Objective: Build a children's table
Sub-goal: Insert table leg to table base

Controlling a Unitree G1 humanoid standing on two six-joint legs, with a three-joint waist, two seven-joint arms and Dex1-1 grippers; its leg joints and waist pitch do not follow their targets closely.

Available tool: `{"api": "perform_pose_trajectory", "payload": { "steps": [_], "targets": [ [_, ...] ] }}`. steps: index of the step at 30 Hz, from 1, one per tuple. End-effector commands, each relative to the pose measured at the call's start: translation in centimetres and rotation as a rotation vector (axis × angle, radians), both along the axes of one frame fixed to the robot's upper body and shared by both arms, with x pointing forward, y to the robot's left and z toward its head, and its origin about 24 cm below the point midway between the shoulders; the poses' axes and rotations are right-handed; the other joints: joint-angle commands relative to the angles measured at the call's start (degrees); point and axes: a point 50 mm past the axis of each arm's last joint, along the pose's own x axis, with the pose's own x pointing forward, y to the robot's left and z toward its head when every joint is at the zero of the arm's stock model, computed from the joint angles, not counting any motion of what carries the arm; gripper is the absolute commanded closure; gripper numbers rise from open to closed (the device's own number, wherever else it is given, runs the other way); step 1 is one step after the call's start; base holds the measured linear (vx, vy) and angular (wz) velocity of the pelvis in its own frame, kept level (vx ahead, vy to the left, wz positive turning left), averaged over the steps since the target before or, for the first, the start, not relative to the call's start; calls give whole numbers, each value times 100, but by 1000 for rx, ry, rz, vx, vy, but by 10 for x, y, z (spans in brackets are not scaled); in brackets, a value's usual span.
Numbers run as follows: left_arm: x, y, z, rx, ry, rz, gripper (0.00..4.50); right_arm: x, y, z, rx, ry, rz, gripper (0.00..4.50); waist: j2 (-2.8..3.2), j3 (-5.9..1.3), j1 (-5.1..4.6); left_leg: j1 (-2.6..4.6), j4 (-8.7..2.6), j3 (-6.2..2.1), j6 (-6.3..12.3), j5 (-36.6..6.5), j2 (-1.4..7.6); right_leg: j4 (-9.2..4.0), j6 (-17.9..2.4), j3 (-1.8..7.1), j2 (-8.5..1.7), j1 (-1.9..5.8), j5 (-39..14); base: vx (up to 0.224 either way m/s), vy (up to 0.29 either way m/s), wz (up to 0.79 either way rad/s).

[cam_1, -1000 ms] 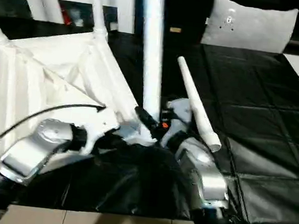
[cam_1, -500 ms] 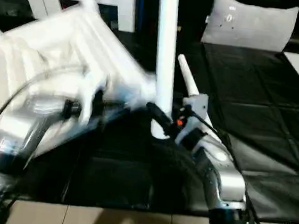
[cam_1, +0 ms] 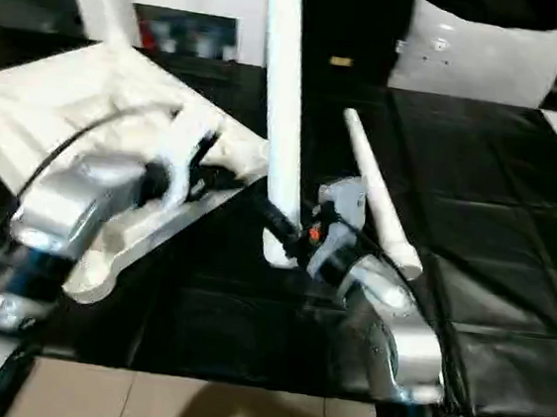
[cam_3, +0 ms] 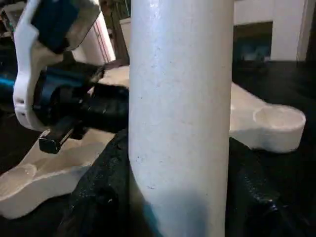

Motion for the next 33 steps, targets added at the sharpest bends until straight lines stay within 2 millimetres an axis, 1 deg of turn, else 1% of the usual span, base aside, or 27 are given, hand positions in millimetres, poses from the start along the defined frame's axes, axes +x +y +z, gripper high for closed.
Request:
{"api": "perform_pose_trajectory", "payload": {
  "steps": [1, 2, 3, 4, 5, 6, 7, 8, 9, 10, 11, 12, 15, 16, 17, 18, 19, 20, 22, 23, 24, 25, 27, 28, 30, 32, 33],
  "targets": [
    [-4, 0, -1, 28, -10, -19, 287, -1, -4, 5, -6, -22, -25, 260, 16, -542, 11, 24, -338, 33, 281, -503, 32, -344, -1308, 230, -230, 472, -560, 0, 0, 0],
    [-4, 3, -3, 38, -15, -7, 287, -1, -6, 5, -6, -20, -37, 260, -1, -544, 18, 31, -338, 36, 244, -546, 30, -355, -1266, 235, -234, 465, -680, 0, 0, 0],
    [-4, 5, -3, 43, -17, 2, 275, 0, -7, 4, -7, -19, -43, 260, -35, -542, 10, 23, -342, 39, 240, -540, 29, -365, -1235, 234, -227, 467, -718, 0, 0, 0],
    [-4, 8, -5, 54, -23, 19, 261, 0, -9, 4, -8, -17, -54, 260, -13, -536, 18, 21, -346, 33, 213, -560, 25, -372, -1178, 230, -230, 461, -834, 0, 0, 0],
    [-3, 9, -6, 65, -30, 25, 256, 0, -11, 3, -10, -14, -63, 260, -57, -528, 9, 22, -348, 41, 201, -624, 20, -398, -1110, 230, -227, 450, -989, 0, 0, 0],
    [-1, 11, -8, 70, -37, 55, 256, 0, -13, 3, -17, -10, -71, 260, -64, -526, 13, 21, -351, 39, 198, -648, 20, -404, -1078, 230, -232, 450, -1084, 0, 0, 0],
    [3, 12, -11, 68, -36, 90, 250, 0, -16, 0, -39, 0, -86, 260, -51, -515, 11, 16, -354, 37, 170, -708, 17, -425, -998, 226, -230, 442, -1254, 0, 0, 0],
    [4, 12, -12, 60, -32, 105, 232, -1, -17, -1, -48, 4, -93, 260, -62, -513, 15, 23, -353, 41, 143, -759, 7, -442, -915, 221, -220, 431, -1422, 0, 0, 0],
    [4, 12, -12, 57, -31, 108, 224, -1, -17, -1, -50, 5, -95, 260, -59, -512, 16, 23, -354, 42, 136, -776, 3, -454, -887, 221, -219, 428, -1482, 0, 0, 0],
    [8, 12, -14, 79, -53, 137, 219, 0, -19, -2, -60, 13, -108, 260, -87, -514, 9, 3, -359, 37, 125, -808, 3, -468, -825, 215, -224, 431, -1583, 0, 0, 0],
    [10, 12, -15, 88, -62, 145, 214, 0, -19, -3, -63, 15, -113, 260, -69, -518, 11, 6, -362, 32, 124, -847, -5, -491, -755, 209, -212, 415, -1652, 0, 0, 0],
    [13, 12, -18, 98, -75, 167, 208, 0, -20, -4, -69, 18, -122, 260, -73, -525, 9, 17, -362, 30, 119, -871, -2, -486, -741, 208, -213, 412, -1648, 0, 0, 0],
    [17, 14, -25, 152, -95, 181, 202, 0, -21, -6, -81, 20, -131, 260, -89, -528, 9, -9, -364, 20, 139, -930, -24, -521, -634, 197, -212, 416, -1777, 0, 0, 0],
    [18, 15, -29, 186, -100, 176, 202, 0, -21, -6, -83, 21, -134, 260, -88, -529, 8, -5, -368, 17, 138, -937, -20, -519, -614, 195, -216, 415, -1799, 0, 0, 0],
    [18, 16, -34, 214, -94, 161, 202, 0, -21, -6, -82, 23, -138, 260, 13, -540, 16, 2, -362, 4, 128, -902, -23, -500, -623, 199, -223, 411, -1725, 0, 0, 0],
    [18, 16, -36, 221, -91, 157, 202, 0, -21, -6, -83, 24, -139, 260, -21, -540, 3, 2, -361, 14, 141, -905, -22, -531, -619, 201, -213, 401, -1688, 0, 0, 0],
    [16, 13, -41, 176, -38, 131, 202, 0, -21, -6, -85, 25, -145, 260, -3, -555, 10, 3, -358, 6, 135, -865, -20, -486, -692, 203, -216, 416, -1508, 0, 0, 0],
    [15, 11, -44, 153, -10, 114, 202, 0, -22, -6, -86, 26, -148, 260, -10, -562, 7, -4, -348, 19, 150, -794, -29, -483, -792, 207, -212, 416, -1306, 0, 0, 0],
    [16, 11, -53, 158, 15, 114, 230, 0, -22, -7, -91, 28, -155, 260, -16, -572, 17, -7, -345, 21, 180, -753, -27, -463, -919, 202, -215, 429, -1129, 0, 0, 0],
    [16, 11, -53, 158, 15, 114, 237, 0, -22, -7, -91, 28, -155, 260, 8, -570, 13, -10, -342, 15, 194, -777, -24, -463, -960, 201, -209, 432, -1056, 0, 0, 0],
    [17, 13, -57, 189, 21, 122, 237, -1, -23, -8, -95, 30, -158, 260, 1, -574, 15, -5, -344, 11, 189, -802, -17, -457, -976, 199, -217, 441, -1046, 0, 0, 0],
    [18, 14, -60, 206, 21, 130, 248, -1, -23, -8, -97, 31, -159, 260, -11, -561, 14, -8, -344, 17, 208, -859, -38, -482, -937, 191, -205, 437, -1162, 0, 0, 0],
    [20, 17, -63, 246, 21, 129, 275, -3, -24, -9, -103, 33, -159, 260, -11, -549, 22, 5, -353, 13, 191, -972, -31, -513, -852, 186, -222, 437, -1456, 0, 0, 0],
    [20, 18, -62, 252, 15, 127, 279, -3, -24, -9, -104, 34, -158, 260, -8, -540, 26, 14, -362, 11, 173, -1044, -28, -535, -790, 181, -223, 428, -1652, 0, 0, 0],
    [21, 17, -61, 252, 9, 112, 285, -3, -25, -9, -108, 34, -158, 260, -6, -524, 25, 28, -378, 1, 138, -1161, -14, -555, -760, 177, -229, 419, -1837, 0, 0, 0],
    [21, 17, -60, 266, -1, 83, 315, -3, -26, -9, -111, 33, -159, 260, -13, -507, 15, 40, -393, -7, 111, -1309, -10, -586, -699, 165, -234, 414, -2132, 0, 0, 0],
    [21, 16, -61, 273, -4, 60, 326, -3, -26, -9, -115, 33, -160, 260, -5, -501, 17, 50, -396, -8, 111, -1342, -11, -604, -671, 161, -239, 407, -2230, 0, 0, 0]
  ]
}}
